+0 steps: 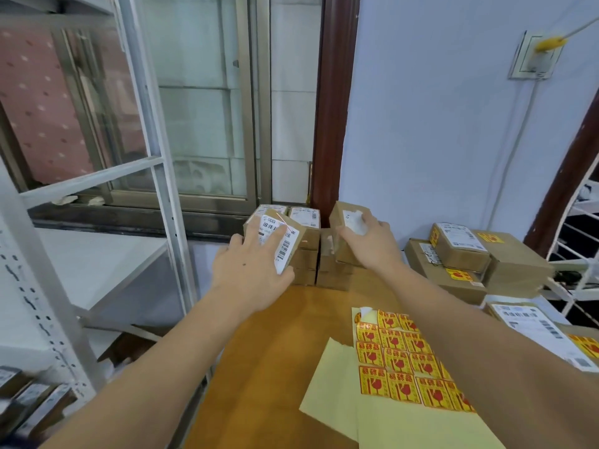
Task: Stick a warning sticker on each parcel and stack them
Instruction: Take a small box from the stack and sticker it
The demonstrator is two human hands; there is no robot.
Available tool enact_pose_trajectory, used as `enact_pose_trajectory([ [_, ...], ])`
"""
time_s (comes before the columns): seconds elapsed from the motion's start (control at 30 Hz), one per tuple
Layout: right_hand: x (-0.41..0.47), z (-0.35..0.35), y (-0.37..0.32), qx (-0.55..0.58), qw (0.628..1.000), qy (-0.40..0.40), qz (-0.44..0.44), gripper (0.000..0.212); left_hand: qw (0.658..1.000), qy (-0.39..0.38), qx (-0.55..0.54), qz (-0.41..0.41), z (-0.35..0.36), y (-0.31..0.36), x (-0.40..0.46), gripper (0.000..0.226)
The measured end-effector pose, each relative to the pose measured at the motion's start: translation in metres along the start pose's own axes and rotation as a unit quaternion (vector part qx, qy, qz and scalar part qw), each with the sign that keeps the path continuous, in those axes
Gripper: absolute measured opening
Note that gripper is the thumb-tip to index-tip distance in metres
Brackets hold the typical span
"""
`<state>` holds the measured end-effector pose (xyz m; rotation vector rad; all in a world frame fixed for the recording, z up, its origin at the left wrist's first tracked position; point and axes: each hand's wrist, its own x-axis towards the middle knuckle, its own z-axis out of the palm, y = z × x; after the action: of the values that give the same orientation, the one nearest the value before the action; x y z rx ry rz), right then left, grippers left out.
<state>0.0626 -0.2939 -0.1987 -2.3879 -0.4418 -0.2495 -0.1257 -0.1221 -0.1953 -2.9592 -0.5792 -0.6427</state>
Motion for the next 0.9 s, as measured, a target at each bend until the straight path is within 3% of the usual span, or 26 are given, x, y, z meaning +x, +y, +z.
enact_pose_trajectory([
  [0.17,-0.068,-0.014,0.002,-0.013,1.000,-0.008,-0.026,0.075,0.998,-0.038,-0.039,-0.028,0.007,0.002,-0.045,0.079],
  [0.4,-0.131,0.011,0.008,-0.033,0.995,-0.096,-0.018,0.082,0.987,-0.124,-0.067,-0.070,0.033,0.008,-0.103,0.081],
  [0.63,-0.149,0.040,0.021,-0.080,0.988,-0.131,0.001,0.082,0.968,-0.198,-0.101,-0.119,0.058,0.012,-0.122,0.084],
  [0.9,-0.146,0.051,0.031,-0.092,0.987,-0.133,-0.002,0.080,0.954,-0.225,-0.129,-0.151,0.067,0.018,-0.116,0.086],
])
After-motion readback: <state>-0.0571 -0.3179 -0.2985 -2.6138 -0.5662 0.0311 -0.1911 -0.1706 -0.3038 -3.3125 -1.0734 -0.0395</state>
